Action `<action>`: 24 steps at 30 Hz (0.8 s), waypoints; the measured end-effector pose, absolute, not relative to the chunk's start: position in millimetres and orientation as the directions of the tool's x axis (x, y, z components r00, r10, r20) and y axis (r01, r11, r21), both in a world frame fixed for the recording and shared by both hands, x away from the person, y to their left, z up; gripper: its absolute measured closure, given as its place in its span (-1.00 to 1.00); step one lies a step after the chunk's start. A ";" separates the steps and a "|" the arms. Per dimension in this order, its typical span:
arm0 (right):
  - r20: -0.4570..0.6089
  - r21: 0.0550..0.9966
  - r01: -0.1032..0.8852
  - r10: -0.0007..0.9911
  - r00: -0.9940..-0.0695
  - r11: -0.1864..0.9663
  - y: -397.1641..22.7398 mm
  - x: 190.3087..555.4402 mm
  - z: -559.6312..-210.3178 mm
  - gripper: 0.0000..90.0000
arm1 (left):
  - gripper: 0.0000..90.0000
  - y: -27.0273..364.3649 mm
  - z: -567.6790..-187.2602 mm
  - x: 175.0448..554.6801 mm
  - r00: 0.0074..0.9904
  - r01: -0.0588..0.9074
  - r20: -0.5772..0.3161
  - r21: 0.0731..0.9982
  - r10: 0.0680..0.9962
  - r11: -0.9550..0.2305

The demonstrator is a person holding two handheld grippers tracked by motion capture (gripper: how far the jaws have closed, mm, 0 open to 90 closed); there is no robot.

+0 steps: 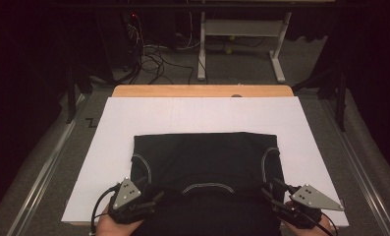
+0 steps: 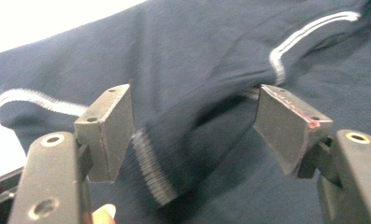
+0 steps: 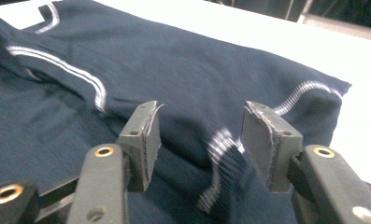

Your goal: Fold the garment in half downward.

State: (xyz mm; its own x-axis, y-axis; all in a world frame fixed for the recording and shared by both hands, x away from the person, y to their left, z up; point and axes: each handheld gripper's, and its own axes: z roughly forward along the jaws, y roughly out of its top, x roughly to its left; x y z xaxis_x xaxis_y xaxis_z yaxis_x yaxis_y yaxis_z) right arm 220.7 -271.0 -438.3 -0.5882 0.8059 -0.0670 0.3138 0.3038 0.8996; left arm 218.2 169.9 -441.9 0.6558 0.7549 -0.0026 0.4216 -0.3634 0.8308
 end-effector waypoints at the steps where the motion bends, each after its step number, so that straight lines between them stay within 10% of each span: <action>1: -0.065 0.902 0.309 0.801 -0.595 0.303 -267.1 220.5 -436.8 0.05 | -0.42 165.2 -441.2 217.7 0.664 0.410 0.002 0.835 0.748 -0.367; 16: -0.112 0.841 0.316 0.712 -0.693 0.440 -180.7 245.0 -446.2 0.08 | -0.39 94.0 -460.5 249.9 0.720 0.458 -0.029 0.770 0.693 -0.444; 24: -0.147 0.772 0.368 0.710 -0.689 0.517 -172.1 251.2 -466.6 0.35 | -0.04 91.6 -468.1 248.1 0.721 0.456 0.008 0.747 0.693 -0.483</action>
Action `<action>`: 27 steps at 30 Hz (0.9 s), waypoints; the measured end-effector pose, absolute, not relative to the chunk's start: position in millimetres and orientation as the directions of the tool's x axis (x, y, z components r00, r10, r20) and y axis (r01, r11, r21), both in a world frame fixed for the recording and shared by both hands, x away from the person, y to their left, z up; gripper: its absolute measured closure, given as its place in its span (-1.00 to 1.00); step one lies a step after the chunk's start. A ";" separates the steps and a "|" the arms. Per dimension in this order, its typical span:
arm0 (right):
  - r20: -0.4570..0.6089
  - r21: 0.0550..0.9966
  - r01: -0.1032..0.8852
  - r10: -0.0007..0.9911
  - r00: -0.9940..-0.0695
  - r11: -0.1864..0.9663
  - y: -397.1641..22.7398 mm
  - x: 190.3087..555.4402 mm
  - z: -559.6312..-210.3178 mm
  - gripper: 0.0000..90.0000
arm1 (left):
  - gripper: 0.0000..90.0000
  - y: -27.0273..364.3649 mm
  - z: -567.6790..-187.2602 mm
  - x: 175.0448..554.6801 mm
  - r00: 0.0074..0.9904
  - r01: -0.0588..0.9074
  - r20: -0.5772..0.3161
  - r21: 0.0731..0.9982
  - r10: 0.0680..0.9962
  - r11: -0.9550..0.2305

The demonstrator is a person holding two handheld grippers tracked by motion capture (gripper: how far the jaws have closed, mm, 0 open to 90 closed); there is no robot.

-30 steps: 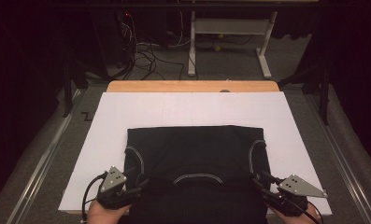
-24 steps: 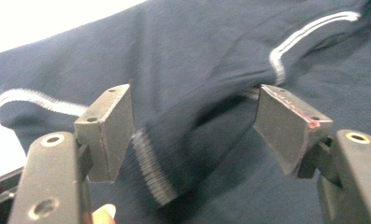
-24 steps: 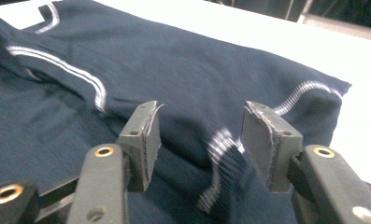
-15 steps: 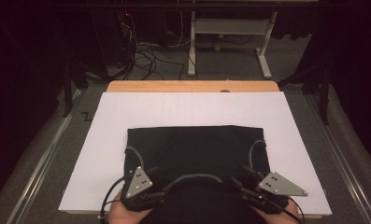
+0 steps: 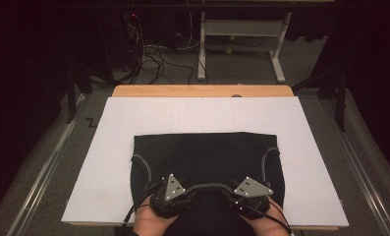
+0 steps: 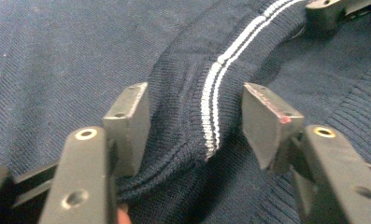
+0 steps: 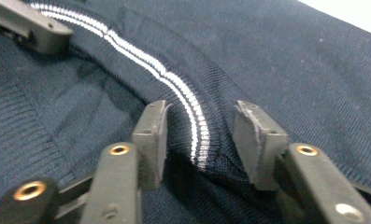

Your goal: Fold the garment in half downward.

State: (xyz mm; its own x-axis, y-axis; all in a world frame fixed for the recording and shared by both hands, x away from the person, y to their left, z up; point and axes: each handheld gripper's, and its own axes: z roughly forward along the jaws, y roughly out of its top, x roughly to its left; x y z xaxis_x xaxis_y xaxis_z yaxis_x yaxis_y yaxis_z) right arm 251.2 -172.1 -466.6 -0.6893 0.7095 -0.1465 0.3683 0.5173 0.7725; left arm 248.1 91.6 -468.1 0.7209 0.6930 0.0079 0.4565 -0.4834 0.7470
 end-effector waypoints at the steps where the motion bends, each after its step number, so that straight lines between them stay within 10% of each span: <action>1: -0.145 0.774 0.367 0.709 -0.690 0.516 -172.5 250.9 -466.5 0.41 | 0.02 92.2 -467.5 246.8 0.723 0.449 0.013 0.751 0.690 -0.485; 27: -0.116 0.846 0.266 0.647 -0.753 0.462 -190.5 190.1 -439.7 0.60 | 0.27 107.8 -443.0 186.9 0.791 0.391 -0.045 0.805 0.610 -0.447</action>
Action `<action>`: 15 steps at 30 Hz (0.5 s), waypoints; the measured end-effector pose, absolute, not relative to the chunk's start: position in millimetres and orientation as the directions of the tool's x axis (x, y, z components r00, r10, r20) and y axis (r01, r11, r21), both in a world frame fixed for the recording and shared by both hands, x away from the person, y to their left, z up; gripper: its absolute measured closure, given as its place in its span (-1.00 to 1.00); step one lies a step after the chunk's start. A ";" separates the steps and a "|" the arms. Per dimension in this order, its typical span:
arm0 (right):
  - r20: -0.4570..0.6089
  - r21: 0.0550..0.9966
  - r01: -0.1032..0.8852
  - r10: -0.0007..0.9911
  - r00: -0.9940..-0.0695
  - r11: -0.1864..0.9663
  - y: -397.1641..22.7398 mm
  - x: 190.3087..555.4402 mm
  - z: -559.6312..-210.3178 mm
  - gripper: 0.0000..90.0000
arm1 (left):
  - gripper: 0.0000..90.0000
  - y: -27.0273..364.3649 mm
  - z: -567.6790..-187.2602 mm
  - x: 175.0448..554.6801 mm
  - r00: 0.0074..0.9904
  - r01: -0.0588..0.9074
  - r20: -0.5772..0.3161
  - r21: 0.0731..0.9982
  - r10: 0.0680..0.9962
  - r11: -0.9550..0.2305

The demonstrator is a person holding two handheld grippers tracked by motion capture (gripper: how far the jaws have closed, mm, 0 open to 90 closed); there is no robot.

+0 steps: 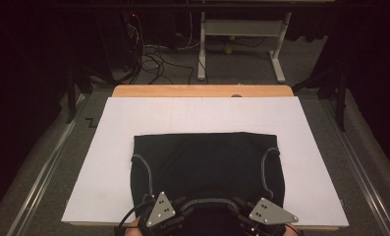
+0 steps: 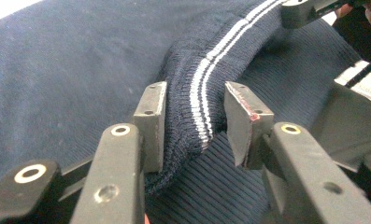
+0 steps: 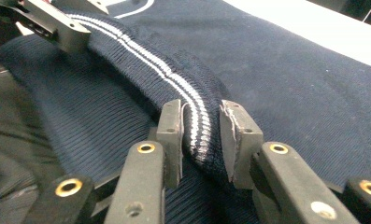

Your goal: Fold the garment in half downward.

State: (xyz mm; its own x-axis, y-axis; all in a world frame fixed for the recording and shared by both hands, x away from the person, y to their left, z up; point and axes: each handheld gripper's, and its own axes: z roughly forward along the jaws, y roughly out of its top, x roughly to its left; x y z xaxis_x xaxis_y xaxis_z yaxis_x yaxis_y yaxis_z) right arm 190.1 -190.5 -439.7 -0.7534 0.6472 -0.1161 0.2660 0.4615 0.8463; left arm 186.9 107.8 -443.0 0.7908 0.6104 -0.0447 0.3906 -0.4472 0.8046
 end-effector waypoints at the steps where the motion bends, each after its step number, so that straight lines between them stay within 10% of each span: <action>1: -0.115 0.845 0.267 0.644 -0.756 0.463 -190.7 187.1 -440.0 0.60 | 0.27 108.2 -444.2 184.0 0.792 0.395 -0.050 0.802 0.609 -0.448; 15: -0.082 0.846 0.277 0.624 -0.777 0.456 -198.2 169.6 -443.0 0.27 | 0.00 118.8 -444.0 168.1 0.789 0.416 -0.094 0.808 0.607 -0.416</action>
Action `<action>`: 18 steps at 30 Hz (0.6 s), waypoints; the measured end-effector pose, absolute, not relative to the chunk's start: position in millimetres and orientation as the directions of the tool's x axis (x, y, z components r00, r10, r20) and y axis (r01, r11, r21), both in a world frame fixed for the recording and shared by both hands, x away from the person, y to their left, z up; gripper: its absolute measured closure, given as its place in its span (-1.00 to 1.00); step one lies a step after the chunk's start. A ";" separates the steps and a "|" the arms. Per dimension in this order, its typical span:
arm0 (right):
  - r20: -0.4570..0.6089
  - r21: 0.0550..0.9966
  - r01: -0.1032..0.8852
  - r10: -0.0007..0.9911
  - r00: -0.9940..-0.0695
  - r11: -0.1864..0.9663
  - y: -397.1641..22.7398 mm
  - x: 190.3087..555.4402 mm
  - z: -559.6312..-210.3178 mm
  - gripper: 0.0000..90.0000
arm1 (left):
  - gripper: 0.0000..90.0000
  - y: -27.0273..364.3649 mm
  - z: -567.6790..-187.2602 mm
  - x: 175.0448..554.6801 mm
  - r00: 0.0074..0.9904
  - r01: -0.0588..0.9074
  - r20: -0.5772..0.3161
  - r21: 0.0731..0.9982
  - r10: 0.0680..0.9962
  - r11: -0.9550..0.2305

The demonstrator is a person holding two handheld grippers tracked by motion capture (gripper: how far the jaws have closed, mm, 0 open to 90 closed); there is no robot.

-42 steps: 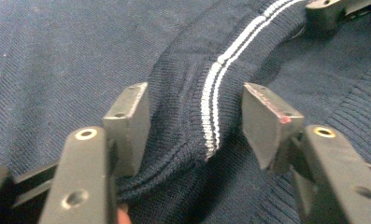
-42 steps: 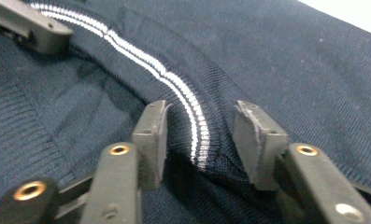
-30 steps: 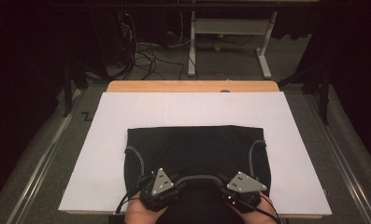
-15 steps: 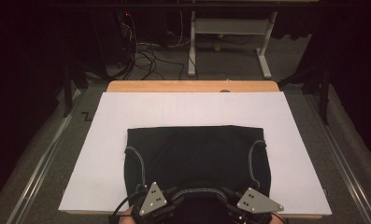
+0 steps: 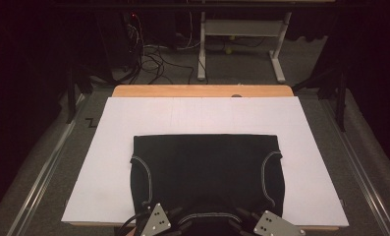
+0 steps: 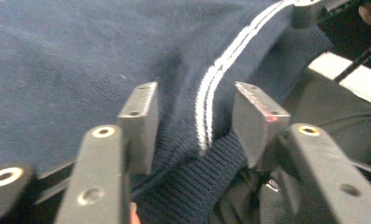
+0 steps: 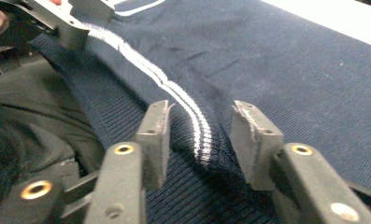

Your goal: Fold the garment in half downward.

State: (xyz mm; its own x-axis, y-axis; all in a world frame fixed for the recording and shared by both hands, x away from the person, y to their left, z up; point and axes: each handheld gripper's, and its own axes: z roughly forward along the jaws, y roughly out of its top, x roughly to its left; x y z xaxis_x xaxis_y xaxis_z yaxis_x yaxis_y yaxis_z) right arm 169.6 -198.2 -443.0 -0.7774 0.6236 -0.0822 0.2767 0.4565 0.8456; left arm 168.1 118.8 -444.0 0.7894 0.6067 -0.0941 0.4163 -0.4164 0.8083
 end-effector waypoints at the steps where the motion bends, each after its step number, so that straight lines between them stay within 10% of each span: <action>1: -0.080 0.847 0.275 0.622 -0.779 0.454 -198.6 169.8 -442.4 0.25 | 0.00 121.5 -442.5 166.8 0.788 0.416 -0.103 0.816 0.607 -0.401; 18: -0.047 0.876 0.317 0.716 -0.697 0.365 -212.7 195.2 -450.0 -0.27 | -0.23 157.0 -451.0 199.7 0.705 0.432 -0.061 0.826 0.706 -0.361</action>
State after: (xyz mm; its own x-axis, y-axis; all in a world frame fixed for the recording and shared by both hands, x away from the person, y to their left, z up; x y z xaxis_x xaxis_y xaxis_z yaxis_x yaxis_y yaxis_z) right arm 195.2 -212.7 -450.0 -0.6966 0.7160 -0.0467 0.3166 0.3650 0.8755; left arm 199.7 157.0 -451.0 0.7054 0.7062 -0.0607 0.4323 -0.3607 0.8264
